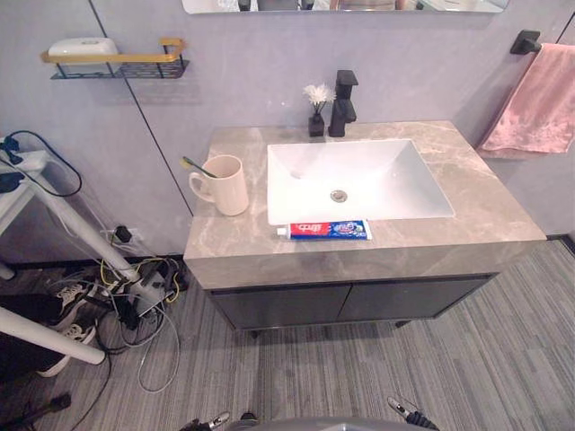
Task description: Organize washtable
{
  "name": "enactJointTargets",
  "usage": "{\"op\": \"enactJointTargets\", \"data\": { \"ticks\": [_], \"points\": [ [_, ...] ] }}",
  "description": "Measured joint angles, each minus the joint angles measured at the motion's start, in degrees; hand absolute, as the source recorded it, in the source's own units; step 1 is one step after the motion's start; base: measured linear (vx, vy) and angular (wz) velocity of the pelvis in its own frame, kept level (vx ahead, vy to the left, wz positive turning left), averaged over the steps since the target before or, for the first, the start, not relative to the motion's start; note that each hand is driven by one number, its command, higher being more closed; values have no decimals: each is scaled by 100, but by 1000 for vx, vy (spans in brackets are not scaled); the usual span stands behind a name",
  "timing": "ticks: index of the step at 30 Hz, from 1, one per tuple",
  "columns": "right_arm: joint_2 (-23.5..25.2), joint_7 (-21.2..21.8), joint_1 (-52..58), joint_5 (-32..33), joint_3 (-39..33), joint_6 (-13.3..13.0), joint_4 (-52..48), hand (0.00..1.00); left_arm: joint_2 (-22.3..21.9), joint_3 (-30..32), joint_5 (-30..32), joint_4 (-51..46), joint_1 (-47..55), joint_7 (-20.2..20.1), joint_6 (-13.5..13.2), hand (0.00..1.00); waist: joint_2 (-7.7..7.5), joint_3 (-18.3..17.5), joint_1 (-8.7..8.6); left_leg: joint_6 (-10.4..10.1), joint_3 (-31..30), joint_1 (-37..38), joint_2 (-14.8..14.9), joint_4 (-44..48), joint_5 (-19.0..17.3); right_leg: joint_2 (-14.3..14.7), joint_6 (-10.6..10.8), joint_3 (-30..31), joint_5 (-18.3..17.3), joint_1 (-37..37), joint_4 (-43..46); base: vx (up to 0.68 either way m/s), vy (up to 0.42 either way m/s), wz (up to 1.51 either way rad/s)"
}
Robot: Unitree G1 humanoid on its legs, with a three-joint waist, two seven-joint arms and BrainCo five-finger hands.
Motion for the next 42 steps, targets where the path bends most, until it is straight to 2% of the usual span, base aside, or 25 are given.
{"op": "enactJointTargets", "data": {
  "ticks": [6, 10, 11, 13, 14, 16, 20, 24, 26, 29, 33, 36, 40, 42],
  "points": [
    [-2, -26, 98, 91, -223, 31, 2, 0, -32, 166, -99, 13, 51, 48, 7, 0, 41, -34, -2, 11, -42, 10, -30, -60, 8, -30, 27, -58, -26, 13, 4, 9, 5, 5],
    [-10, -240, 239, 296, -631, 29, 21, 0, -355, 1213, -1336, -272, 68, 392, -88, 0, 83, -93, -25, 78, -376, 4, -170, -234, 114, -171, 80, -410, -163, 120, 83, 44, 29, 42],
    [-9, -293, 247, 408, -667, 27, 51, 0, -444, 1565, -1846, -626, 99, 545, -159, 0, 73, -97, -25, 86, -449, -2, -192, -255, 123, -195, 89, -497, -200, 147, 115, 45, 22, 39],
    [-2, -340, 242, 447, -674, 18, 91, 0, -496, 1893, -2317, -1262, 239, 740, -270, 0, 57, -106, 23, 81, -491, -14, -192, -289, 141, -196, 89, -555, -216, 148, 116, 37, -5, 23],
    [-1, -366, 213, 447, -671, -21, 115, 0, -496, 2127, -2560, -1989, 311, 931, -398, 0, 46, -114, 41, 76, -576, -56, -193, -314, 168, -195, 77, -646, -233, 152, 117, 32, -16, 27],
    [-2, -398, 184, 447, -664, -42, 113, 0, -493, 2351, -2715, -2914, 341, 1159, -620, 0, 57, -107, 89, 72, -619, -86, -193, -335, 188, -193, 65, -711, -243, 156, 117, 21, -10, 21],
    [19, -446, 205, 442, -609, -103, 97, 0, -490, 2495, -2669, -4637, 324, 1687, -1001, 0, 120, -110, 153, 72, -676, -62, -194, -348, 191, -193, 37, -790, -260, 242, 122, 27, -7, 10],
    [60, -439, 291, 442, -524, -102, 75, 0, -719, 2415, -2188, -6370, 303, 2046, -1107, 0, 123, -122, 226, 58, -715, -77, -190, -326, 200, -200, 50, -808, -308, 237, 222, 1, -1, 7],
    [129, -387, 426, 447, -369, -112, -68, 0, -735, 2140, -1684, -7247, 308, 2248, -1167, 0, 133, -120, 262, 57, -714, -87, -184, -314, 200, -212, 65, -811, -368, 232, 328, -11, -2, 2],
    [124, -363, 477, 446, -349, -131, -68, 0, -739, 1598, -1183, -8305, 306, 2304, -1254, 0, 143, -134, 291, 54, -711, -75, -182, -326, 198, -223, 69, -821, -412, 224, 402, -35, 3, 3],
    [106, -252, 532, 446, -355, -146, -62, 0, -671, 896, -420, -9106, 298, 2330, -1332, 0, 164, -182, 290, 52, -709, -78, -182, -329, 202, -222, 71, -812, -411, 217, 407, -8, 1, 0],
    [104, -237, 559, 445, -396, -151, -52, 0, -513, -27, 188, -9649, 253, 2306, -1336, 0, 174, -211, 279, 51, -708, -84, -182, -329, 204, -220, 72, -802, -410, 209, 405, 0, 0, 0],
    [100, -193, 562, 444, -403, -203, -19, 0, 48, -1204, 994, -10024, 141, 2180, -1331, 0, 175, -213, 211, 49, -691, -90, -181, -316, 206, -217, 73, -773, -408, 192, 399, 5, -1, -3],
    [88, -180, 561, 441, -386, -233, 2, 0, 459, -1991, 1519, -10064, -103, 1936, -1323, 0, 179, -215, 189, 50, -642, -92, -179, -310, 206, -214, 76, -714, -404, 151, 400, 7, 1, -12]
  ]
}}
